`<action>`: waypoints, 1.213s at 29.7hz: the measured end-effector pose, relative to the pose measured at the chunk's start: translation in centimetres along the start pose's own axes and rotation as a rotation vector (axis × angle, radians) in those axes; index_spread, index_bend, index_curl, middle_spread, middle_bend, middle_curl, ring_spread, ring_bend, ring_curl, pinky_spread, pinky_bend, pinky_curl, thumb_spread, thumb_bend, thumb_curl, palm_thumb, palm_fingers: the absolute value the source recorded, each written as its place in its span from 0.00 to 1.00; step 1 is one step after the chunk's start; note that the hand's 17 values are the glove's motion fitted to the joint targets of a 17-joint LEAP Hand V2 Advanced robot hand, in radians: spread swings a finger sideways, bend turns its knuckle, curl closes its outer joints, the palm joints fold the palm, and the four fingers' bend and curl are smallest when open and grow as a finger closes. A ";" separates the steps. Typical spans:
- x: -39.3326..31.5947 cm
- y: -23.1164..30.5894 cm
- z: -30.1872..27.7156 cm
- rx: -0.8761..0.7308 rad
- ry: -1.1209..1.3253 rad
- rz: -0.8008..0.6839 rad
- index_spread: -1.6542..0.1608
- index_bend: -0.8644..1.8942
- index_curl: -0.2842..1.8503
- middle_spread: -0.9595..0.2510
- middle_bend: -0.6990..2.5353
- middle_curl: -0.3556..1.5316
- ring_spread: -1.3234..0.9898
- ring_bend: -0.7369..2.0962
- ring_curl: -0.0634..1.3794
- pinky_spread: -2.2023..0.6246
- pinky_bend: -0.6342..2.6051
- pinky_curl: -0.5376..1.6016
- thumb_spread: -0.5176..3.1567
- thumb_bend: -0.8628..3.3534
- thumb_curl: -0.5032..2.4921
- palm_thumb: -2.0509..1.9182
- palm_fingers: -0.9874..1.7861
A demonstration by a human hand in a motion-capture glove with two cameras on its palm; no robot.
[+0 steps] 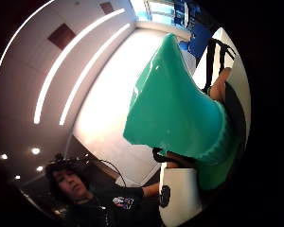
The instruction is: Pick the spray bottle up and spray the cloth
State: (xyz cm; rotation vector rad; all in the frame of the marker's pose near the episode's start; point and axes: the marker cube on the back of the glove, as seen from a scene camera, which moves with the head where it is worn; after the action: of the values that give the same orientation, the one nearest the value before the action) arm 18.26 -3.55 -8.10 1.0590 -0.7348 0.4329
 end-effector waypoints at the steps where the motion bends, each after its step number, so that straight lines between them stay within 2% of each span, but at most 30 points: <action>1: 0.0 0.0 -0.1 0.002 0.001 -0.002 0.75 0.40 0.35 0.64 0.33 0.44 0.49 0.44 0.35 0.71 0.32 0.43 0.26 0.20 0.40 0.75 0.84; 23: 1.9 1.4 -0.6 0.020 0.011 0.034 0.75 0.41 0.37 0.64 0.34 0.45 0.49 0.44 0.35 0.70 0.33 0.44 0.24 0.20 0.41 0.75 0.84; 36: 2.3 2.2 -0.9 0.117 0.088 0.056 0.75 0.41 0.38 0.65 0.34 0.45 0.49 0.45 0.36 0.71 0.33 0.43 0.24 0.20 0.42 0.75 0.83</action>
State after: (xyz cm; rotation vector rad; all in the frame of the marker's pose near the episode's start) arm 18.70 -1.81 -5.34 1.1232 -0.6682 0.5732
